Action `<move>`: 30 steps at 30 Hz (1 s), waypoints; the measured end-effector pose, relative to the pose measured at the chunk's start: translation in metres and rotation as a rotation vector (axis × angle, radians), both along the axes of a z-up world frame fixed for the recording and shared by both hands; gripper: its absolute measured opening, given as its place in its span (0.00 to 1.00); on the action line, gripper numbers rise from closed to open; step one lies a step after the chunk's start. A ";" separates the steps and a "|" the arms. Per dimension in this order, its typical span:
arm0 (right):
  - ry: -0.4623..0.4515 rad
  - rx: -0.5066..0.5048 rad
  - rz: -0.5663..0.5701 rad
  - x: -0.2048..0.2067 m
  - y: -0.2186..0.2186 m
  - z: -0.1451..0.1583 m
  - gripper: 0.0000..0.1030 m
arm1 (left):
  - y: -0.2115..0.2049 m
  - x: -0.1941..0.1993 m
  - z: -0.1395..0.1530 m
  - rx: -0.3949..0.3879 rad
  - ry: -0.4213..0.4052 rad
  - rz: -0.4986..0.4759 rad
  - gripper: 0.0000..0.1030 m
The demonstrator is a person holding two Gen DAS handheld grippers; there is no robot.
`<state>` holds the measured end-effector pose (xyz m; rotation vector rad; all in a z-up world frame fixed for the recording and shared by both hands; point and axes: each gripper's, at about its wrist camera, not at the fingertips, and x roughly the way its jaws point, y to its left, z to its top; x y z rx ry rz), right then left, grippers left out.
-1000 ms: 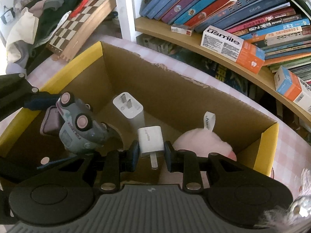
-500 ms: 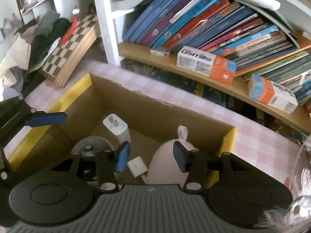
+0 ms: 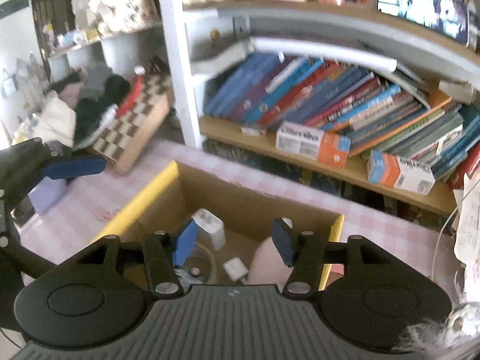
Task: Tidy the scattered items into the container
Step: 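Open both tools to release the car and plug into the box, then move both tools back toward the white eraser block and pink USB stick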
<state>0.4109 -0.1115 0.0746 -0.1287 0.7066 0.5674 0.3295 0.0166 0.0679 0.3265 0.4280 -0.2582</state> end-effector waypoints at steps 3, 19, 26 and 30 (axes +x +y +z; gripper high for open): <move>-0.026 0.022 0.006 -0.016 0.000 0.011 0.56 | 0.004 -0.016 0.010 -0.009 -0.028 -0.003 0.90; -0.091 0.059 -0.020 -0.092 -0.006 0.034 0.59 | 0.021 -0.077 0.017 -0.027 -0.041 -0.001 0.91; -0.080 0.052 -0.049 -0.120 -0.011 0.026 0.60 | 0.033 -0.101 0.012 -0.035 -0.024 0.011 0.91; -0.075 0.047 -0.072 -0.134 -0.013 0.021 0.62 | 0.040 -0.112 0.007 -0.046 -0.012 0.021 0.91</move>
